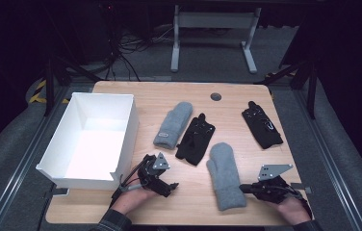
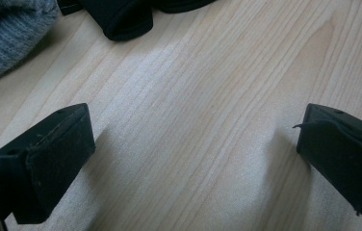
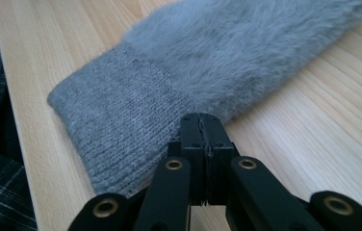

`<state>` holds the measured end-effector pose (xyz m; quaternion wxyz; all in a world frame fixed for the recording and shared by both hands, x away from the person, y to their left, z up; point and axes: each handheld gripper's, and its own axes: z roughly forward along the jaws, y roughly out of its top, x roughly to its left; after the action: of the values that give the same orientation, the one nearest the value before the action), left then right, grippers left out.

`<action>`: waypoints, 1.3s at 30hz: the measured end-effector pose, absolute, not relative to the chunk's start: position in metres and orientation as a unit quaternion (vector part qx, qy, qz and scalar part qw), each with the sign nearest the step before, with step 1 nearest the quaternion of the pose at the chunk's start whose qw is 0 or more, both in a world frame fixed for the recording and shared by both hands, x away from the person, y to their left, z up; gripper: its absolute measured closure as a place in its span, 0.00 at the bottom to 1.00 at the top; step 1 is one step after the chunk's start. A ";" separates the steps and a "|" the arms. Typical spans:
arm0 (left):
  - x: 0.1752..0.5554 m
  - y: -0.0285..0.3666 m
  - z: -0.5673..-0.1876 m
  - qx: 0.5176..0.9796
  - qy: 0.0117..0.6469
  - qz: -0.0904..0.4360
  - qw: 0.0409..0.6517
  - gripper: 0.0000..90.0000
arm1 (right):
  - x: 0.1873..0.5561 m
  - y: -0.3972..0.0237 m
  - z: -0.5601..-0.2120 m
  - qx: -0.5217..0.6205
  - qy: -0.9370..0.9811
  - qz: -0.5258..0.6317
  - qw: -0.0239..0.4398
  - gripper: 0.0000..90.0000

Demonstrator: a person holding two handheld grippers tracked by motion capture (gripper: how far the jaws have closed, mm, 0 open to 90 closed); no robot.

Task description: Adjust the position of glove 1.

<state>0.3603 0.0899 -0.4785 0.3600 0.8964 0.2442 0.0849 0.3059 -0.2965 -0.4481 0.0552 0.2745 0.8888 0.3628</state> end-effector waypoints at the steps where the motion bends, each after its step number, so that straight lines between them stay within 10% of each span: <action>1: 0.360 0.090 -0.479 0.896 0.244 0.085 0.360 0.00 | 0.306 -0.297 -0.448 0.275 0.889 0.363 0.055 0.99; 39: 0.360 0.090 -0.478 0.897 0.244 0.085 0.359 0.00 | 0.310 -0.206 -0.451 0.170 0.914 0.370 -0.003 0.96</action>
<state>0.3603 0.0899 -0.4784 0.3593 0.8967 0.2443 0.0850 0.3099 -0.2063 -0.4511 -0.0029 0.1698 0.9135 0.3697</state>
